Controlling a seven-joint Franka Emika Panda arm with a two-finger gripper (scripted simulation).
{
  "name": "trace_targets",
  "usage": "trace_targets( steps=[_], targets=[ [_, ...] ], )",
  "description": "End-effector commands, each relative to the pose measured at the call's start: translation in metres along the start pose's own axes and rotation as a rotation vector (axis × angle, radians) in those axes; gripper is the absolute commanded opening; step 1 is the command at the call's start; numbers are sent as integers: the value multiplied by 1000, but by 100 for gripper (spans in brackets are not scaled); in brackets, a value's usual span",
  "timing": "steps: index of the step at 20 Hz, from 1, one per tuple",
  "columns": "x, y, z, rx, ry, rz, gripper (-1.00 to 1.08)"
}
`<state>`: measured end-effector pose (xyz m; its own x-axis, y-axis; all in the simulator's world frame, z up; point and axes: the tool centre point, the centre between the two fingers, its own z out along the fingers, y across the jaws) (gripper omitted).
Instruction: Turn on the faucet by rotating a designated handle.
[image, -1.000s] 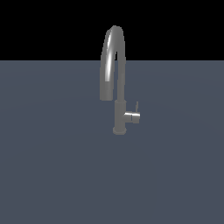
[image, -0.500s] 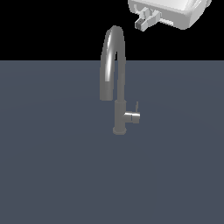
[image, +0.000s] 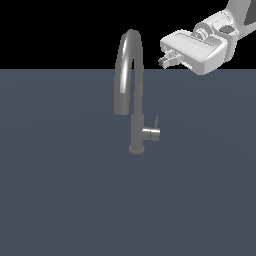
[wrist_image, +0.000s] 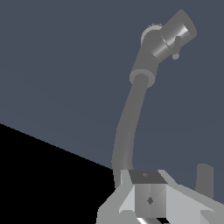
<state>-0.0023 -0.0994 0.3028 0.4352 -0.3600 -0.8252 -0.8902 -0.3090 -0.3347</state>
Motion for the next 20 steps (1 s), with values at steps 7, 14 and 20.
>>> trace_targets(
  steps=[7, 14, 20],
  targets=[
    [73, 11, 20, 202, -176, 204, -100],
    [119, 24, 45, 344, -300, 351, -100],
    [141, 32, 62, 417, -365, 427, -100]
  ],
)
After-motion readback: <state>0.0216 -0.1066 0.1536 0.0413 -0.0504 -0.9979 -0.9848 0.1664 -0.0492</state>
